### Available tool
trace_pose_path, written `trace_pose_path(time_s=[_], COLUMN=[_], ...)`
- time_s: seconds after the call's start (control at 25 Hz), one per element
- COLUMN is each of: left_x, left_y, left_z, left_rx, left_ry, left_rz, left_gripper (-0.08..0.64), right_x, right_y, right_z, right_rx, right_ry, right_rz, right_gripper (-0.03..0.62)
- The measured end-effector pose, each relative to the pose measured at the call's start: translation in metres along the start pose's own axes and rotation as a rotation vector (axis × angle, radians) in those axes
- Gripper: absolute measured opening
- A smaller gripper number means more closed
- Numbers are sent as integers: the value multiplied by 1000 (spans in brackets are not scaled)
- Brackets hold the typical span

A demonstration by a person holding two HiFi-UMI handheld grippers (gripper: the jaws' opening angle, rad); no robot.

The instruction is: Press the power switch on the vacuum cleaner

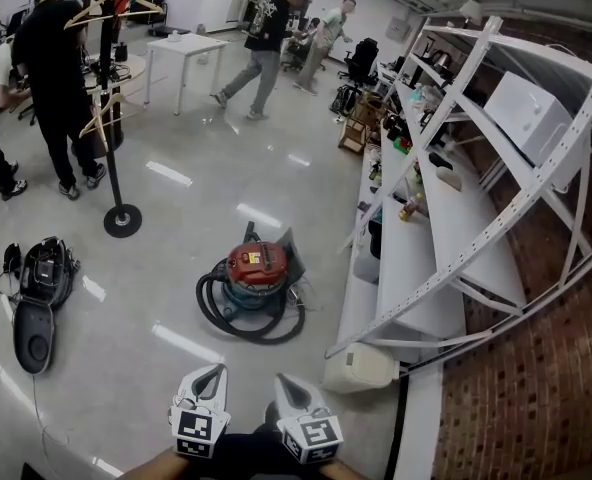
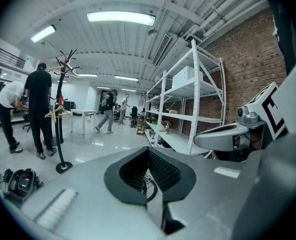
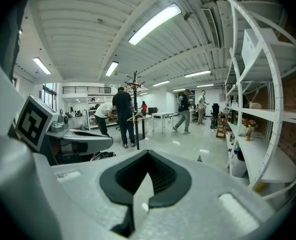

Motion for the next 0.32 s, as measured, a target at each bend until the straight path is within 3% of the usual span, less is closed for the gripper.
trace_pose_path(time_s=[0.32], left_x=[-2], left_y=[6], left_z=[1], left_rx=[25], left_ry=[-4], left_rz=[-16], left_gripper=[17], right_x=[-4], right_y=[-3], right_z=[5], right_rx=[21], right_ry=[10], right_rz=[-15], right_gripper=[-9])
Point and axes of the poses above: the fingertips, and each gripper's own axes: y backward along the fingers, z to its left, x out of its underside, the point moved 5 cm from there along y, backward along the fingers
